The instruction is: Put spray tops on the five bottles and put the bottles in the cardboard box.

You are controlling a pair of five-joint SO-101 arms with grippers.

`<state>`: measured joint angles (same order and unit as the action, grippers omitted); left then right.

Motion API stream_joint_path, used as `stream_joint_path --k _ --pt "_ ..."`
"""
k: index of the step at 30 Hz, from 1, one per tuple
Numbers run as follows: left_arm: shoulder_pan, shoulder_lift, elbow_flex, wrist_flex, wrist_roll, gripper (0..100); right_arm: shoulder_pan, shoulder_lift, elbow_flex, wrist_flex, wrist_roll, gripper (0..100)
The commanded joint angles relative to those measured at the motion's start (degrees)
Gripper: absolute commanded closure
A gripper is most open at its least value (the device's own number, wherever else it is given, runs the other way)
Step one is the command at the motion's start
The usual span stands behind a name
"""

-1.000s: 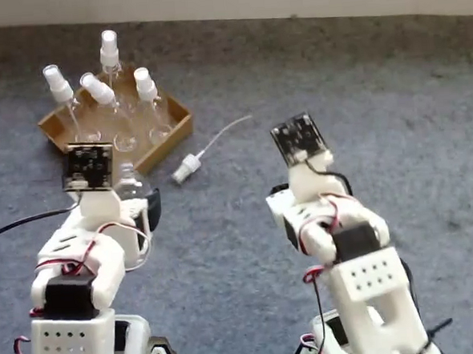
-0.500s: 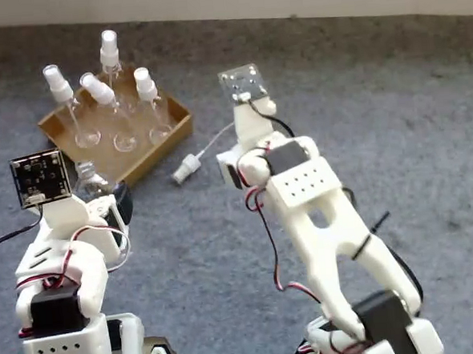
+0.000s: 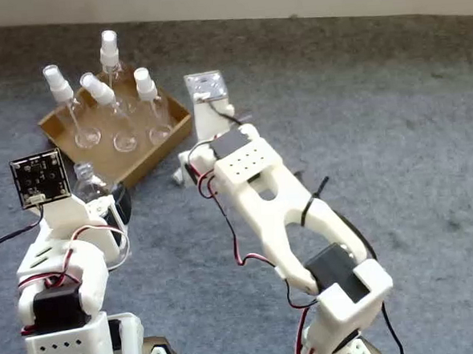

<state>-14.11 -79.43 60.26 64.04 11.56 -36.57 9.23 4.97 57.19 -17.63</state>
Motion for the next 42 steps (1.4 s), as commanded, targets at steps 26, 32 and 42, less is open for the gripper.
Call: stream_joint_path --k 26,32,42 --pt "-0.6 -0.7 1.5 -4.4 0.6 97 1.2 14.6 -3.5 -20.3 -19.3 75.6" --pt "-0.6 -0.7 1.5 -4.4 0.6 97 5.6 14.7 -3.4 -20.2 -19.3 90.4" --pt "-0.6 -0.7 1.5 -4.4 0.6 97 10.3 14.6 -3.1 -20.1 -19.3 91.1"
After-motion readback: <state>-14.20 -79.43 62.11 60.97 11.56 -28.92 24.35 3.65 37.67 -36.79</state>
